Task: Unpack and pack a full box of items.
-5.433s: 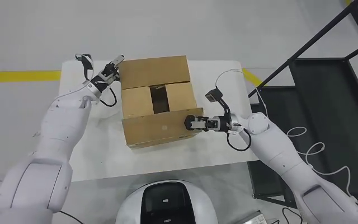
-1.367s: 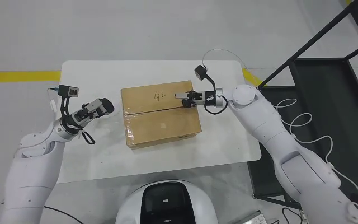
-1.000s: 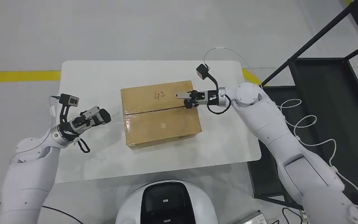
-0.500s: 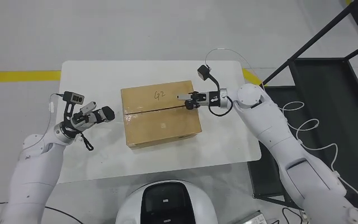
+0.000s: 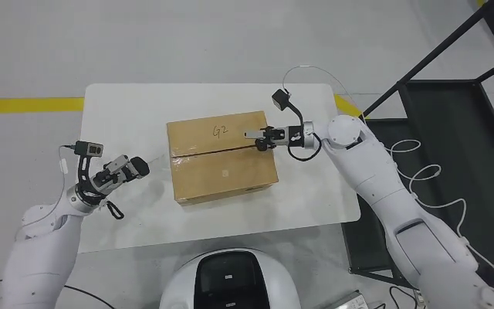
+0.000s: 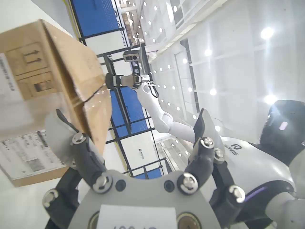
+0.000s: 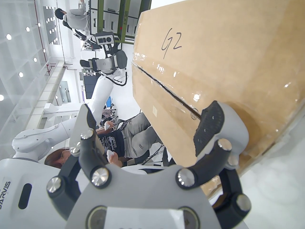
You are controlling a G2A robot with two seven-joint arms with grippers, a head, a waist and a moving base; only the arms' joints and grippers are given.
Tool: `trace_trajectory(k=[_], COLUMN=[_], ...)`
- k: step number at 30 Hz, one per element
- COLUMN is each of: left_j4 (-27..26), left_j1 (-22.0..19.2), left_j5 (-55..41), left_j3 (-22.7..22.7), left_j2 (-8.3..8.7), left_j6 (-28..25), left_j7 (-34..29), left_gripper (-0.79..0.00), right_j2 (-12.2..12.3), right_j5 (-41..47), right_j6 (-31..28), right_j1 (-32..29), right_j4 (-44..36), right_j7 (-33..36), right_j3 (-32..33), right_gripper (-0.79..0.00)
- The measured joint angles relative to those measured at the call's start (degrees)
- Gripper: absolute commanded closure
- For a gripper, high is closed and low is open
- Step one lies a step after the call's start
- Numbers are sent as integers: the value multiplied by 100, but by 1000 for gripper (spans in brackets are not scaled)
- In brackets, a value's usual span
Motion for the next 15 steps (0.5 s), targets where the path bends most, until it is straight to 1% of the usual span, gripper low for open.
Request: trace_trajectory(k=[5,7,10,15], left_j4=[-93,-135,-232,-252], left_j1=[337,429,561,582], left_j5=[387,363,188,161], left_j3=[95,157,180,176], left_j2=[-22,-45,-78,-83], left_j6=[47,82,-31,-69], left_j7=[544,732,1018,1076], left_gripper=[-785,-785,-785,-785], right_j2=[13,18,32,67], right_j5=[-24,-52,-89,-90], right_j6=[-4,-10,-14,-54], right_j1=[-27,-40,-76,-160], right_j4=[-21,-46,-89,-134], right_j7=[26,32,40,43], right_j3=[63,78,117,238], right_gripper=[-785,-785,-785,-785])
